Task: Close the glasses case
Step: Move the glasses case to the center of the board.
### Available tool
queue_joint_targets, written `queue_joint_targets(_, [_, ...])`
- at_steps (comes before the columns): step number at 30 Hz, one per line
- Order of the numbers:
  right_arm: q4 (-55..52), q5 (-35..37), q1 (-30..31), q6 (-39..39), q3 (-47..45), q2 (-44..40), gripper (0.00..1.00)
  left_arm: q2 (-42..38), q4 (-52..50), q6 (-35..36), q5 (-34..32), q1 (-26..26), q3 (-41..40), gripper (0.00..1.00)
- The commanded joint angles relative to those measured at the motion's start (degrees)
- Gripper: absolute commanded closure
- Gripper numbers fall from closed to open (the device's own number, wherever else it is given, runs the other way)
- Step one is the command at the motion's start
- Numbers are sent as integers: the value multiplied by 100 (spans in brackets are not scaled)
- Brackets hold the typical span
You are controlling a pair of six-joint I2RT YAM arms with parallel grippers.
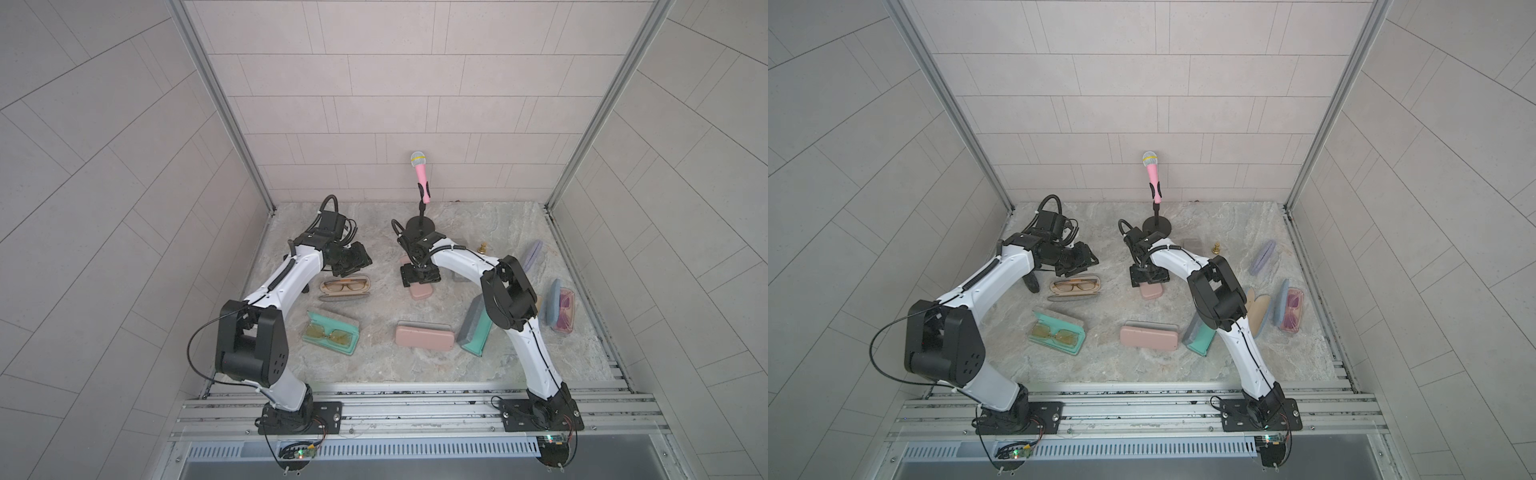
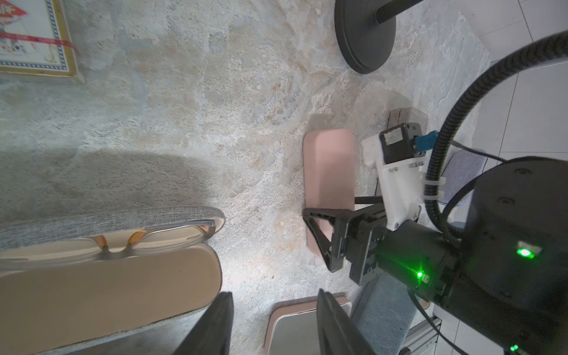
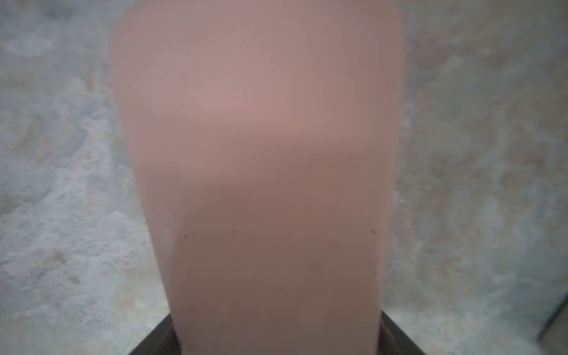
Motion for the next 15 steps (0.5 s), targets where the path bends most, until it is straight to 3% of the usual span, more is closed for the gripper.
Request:
queue_joint_targets(1, [-210,282,-371,-126,-203,-55,21,86,-1,57,11,36,-70,50])
queue_joint_targets(9, [-281,241,-1038,-436,-75,-1,21,234,6,53,-13,39,-51,50])
queue_joint_targets(15, [-365,187,-1144,-609,88,-38,13,272,-62,40,-41,34,6,49])
